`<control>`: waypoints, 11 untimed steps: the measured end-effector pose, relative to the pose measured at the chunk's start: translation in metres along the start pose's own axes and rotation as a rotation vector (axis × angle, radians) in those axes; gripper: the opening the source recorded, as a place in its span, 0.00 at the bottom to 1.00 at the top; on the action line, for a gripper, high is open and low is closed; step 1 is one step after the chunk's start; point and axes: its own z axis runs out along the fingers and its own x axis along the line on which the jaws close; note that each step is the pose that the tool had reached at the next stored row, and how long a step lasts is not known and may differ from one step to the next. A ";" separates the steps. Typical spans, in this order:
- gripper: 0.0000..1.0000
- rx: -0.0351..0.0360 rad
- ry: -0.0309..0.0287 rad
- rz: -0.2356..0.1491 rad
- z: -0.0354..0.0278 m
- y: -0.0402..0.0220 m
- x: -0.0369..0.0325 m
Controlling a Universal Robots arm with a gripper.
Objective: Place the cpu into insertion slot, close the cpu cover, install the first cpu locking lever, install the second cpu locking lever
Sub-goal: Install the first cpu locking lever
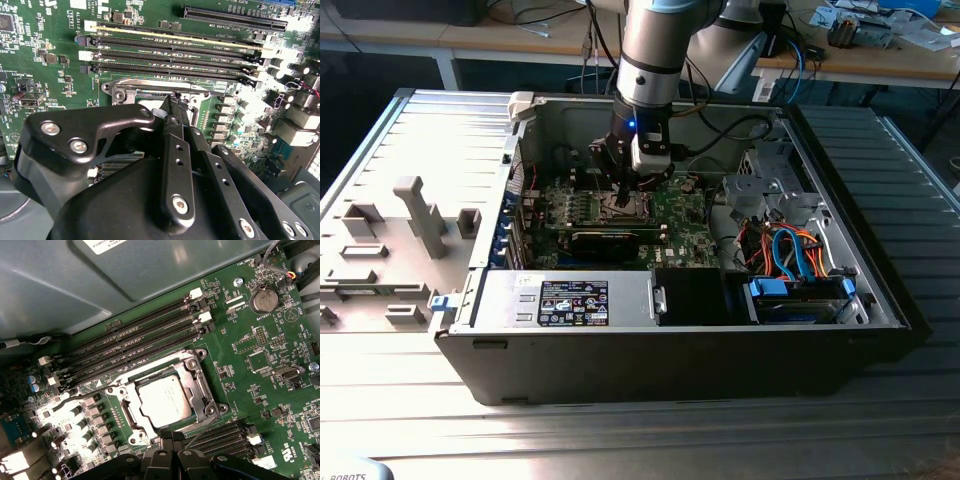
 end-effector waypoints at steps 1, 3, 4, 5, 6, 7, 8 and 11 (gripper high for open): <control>0.11 0.0001 0.0000 -0.001 0.0000 0.0000 0.0000; 0.11 0.0001 -0.0002 -0.001 0.0000 0.0000 0.0000; 0.11 0.0001 -0.0002 -0.002 0.0000 0.0000 0.0000; 0.11 0.0002 -0.0002 -0.002 0.0000 0.0000 0.0000; 0.11 0.0002 -0.0003 -0.002 0.0000 0.0000 0.0000; 0.11 0.0003 -0.0003 -0.003 0.0000 0.0000 0.0000; 0.11 0.0003 -0.0004 -0.003 0.0000 0.0000 0.0000; 0.11 0.0004 -0.0006 -0.005 0.0000 0.0000 0.0000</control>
